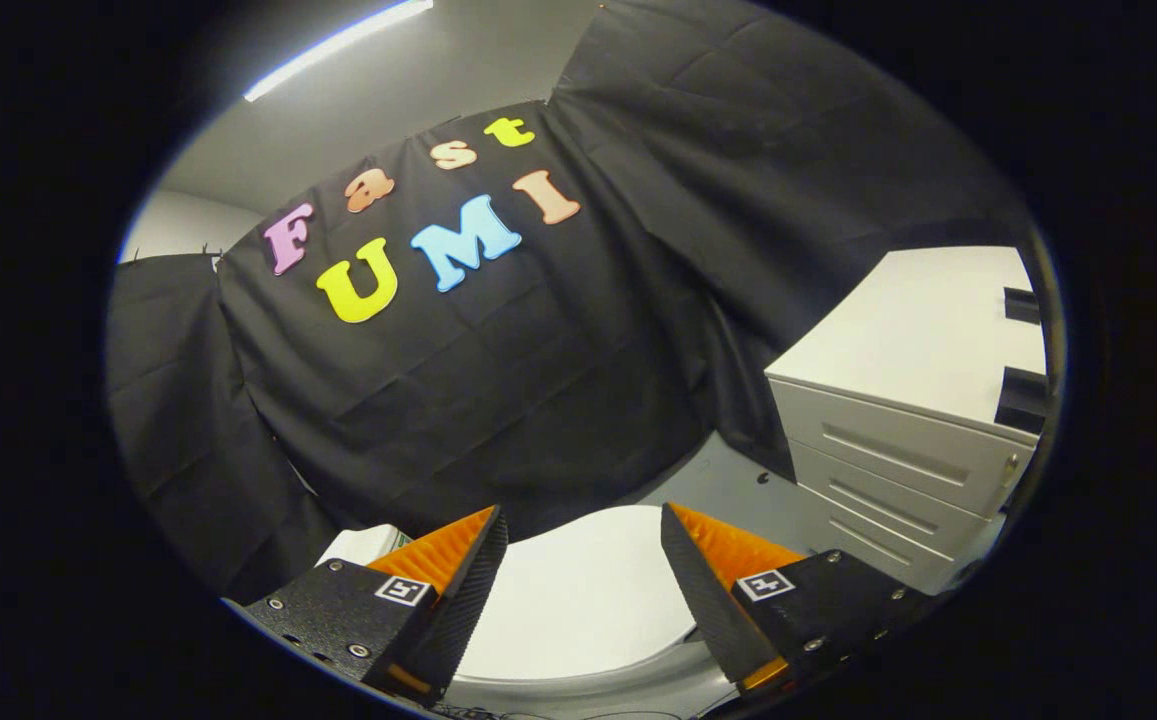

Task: Open the toilet lid.

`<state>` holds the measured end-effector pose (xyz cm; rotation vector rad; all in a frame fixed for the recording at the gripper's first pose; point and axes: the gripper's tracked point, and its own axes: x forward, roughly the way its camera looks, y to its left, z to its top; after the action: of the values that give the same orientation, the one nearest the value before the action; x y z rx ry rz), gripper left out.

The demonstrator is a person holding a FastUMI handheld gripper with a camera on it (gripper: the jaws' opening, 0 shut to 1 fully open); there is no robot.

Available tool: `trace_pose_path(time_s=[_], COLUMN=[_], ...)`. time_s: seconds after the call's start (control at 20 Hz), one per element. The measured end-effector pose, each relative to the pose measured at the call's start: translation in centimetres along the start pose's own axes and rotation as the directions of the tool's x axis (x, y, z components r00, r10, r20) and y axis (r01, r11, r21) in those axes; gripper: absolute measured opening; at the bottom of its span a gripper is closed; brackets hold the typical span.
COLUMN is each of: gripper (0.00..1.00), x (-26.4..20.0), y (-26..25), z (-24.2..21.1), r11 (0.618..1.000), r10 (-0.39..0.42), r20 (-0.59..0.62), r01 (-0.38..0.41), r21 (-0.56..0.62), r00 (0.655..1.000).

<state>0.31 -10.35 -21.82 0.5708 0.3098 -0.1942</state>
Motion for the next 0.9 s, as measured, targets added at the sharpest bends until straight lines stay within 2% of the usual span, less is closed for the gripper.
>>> trace_pose_path(time_s=[0.45, 0.9], gripper=[0.95, 0.95], x=[1.0, 1.4], y=[-6.7, -11.9], z=[-6.2, -12.2], r11=[0.98, 0.928], r10=[-0.078, -0.132], r20=[-0.138, -0.245], r01=[0.102, 0.207], r21=[0.171, 0.31], r00=[0.987, 0.96])
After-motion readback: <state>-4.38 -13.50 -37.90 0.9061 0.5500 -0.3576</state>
